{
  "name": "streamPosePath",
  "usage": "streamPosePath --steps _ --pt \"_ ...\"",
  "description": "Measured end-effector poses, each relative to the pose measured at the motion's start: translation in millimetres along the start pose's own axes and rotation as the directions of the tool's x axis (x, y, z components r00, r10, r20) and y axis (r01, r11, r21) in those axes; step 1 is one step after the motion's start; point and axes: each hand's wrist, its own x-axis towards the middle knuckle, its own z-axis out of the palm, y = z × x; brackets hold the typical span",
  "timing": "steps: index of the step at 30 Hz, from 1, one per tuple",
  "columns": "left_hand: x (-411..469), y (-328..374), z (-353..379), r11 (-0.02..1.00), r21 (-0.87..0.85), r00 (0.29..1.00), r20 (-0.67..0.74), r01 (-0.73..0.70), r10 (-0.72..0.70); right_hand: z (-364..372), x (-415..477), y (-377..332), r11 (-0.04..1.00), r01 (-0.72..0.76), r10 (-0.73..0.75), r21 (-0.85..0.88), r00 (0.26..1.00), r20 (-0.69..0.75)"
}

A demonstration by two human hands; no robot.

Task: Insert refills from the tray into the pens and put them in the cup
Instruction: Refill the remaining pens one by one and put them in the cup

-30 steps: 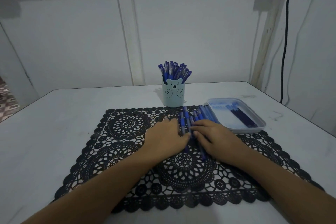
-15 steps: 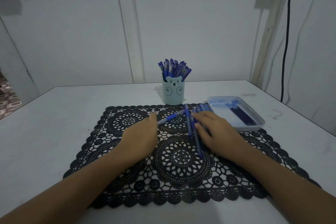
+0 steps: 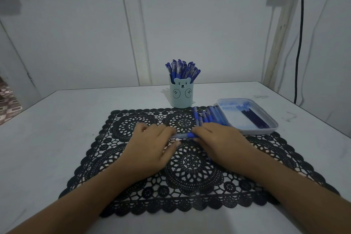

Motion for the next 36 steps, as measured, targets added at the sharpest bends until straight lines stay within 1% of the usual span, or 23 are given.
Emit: streamPosePath --steps 2,4,6,7,11,13,15,17,18,20,23,25,28,29,30,31,33,34,36 --pt "0 3 2 0.997 0.046 0.997 -0.026 -0.070 0.071 -2 0 -5 0.999 0.028 -0.029 0.022 0.999 0.032" --pt "2 4 3 0.992 -0.008 0.992 -0.003 -0.129 0.129 -1 0 -7 0.998 0.048 -0.049 0.035 0.998 0.036" --pt "2 4 2 0.985 -0.116 0.992 0.013 -0.124 0.127 0 0 -4 0.998 0.057 -0.057 0.024 0.998 0.017" --pt "2 4 2 0.984 -0.139 0.993 0.016 -0.115 0.118 -1 -1 -2 0.998 0.053 -0.054 0.027 0.998 0.018" --pt "1 3 1 0.987 -0.119 0.993 0.036 -0.104 0.109 -5 -2 0 0.999 0.007 -0.010 0.054 0.999 0.044" --pt "0 2 1 0.991 -0.127 0.998 0.038 -0.052 0.057 -9 0 -1 0.991 -0.090 0.085 0.095 0.995 0.055" --pt "0 0 2 0.980 -0.179 0.996 0.047 0.084 -0.077 -12 -2 4 0.954 -0.214 0.208 0.212 0.977 0.049" --pt "-1 -3 3 0.947 -0.242 0.978 0.047 0.210 -0.204 -13 -4 9 0.900 -0.319 0.309 0.298 0.947 0.082" --pt "-1 -4 4 0.932 -0.259 0.967 0.049 0.255 -0.251 -12 -5 10 0.898 -0.318 0.314 0.305 0.947 0.064" --pt "0 -5 4 0.907 -0.285 0.950 0.061 0.310 -0.306 -9 -4 8 0.918 -0.262 0.261 0.298 0.964 0.045" --pt "1 -5 3 0.894 -0.307 0.945 0.078 0.327 -0.319 -9 -3 -8 0.900 -0.225 0.189 0.373 0.973 0.130" --pt "1 -5 3 0.897 -0.313 0.950 0.081 0.312 -0.302 -6 -2 -17 0.890 -0.216 0.167 0.403 0.974 0.154" --pt "0 -5 4 0.904 -0.322 0.960 0.085 0.281 -0.268 0 -1 -17 0.919 -0.249 0.203 0.307 0.964 0.173" --pt "0 -5 3 0.904 -0.331 0.963 0.083 0.270 -0.257 1 -1 -15 0.926 -0.259 0.224 0.273 0.962 0.153" --pt "-1 -5 3 0.904 -0.341 0.966 0.082 0.259 -0.245 1 -2 -13 0.922 -0.274 0.255 0.274 0.961 0.104" --pt "-1 -5 3 0.903 -0.352 0.969 0.080 0.247 -0.234 0 -2 -12 0.902 -0.302 0.303 0.309 0.952 0.045" --pt "-1 -5 3 0.901 -0.374 0.975 0.070 0.221 -0.210 -5 -1 -12 0.811 -0.376 0.429 0.447 0.903 -0.019" --pt "-1 -5 3 0.903 -0.380 0.979 0.063 0.202 -0.192 -7 0 -12 0.758 -0.401 0.476 0.514 0.879 -0.016" --pt "-2 -4 3 0.921 -0.363 0.990 0.051 0.140 -0.131 -10 1 -12 0.693 -0.426 0.503 0.581 0.863 0.033"
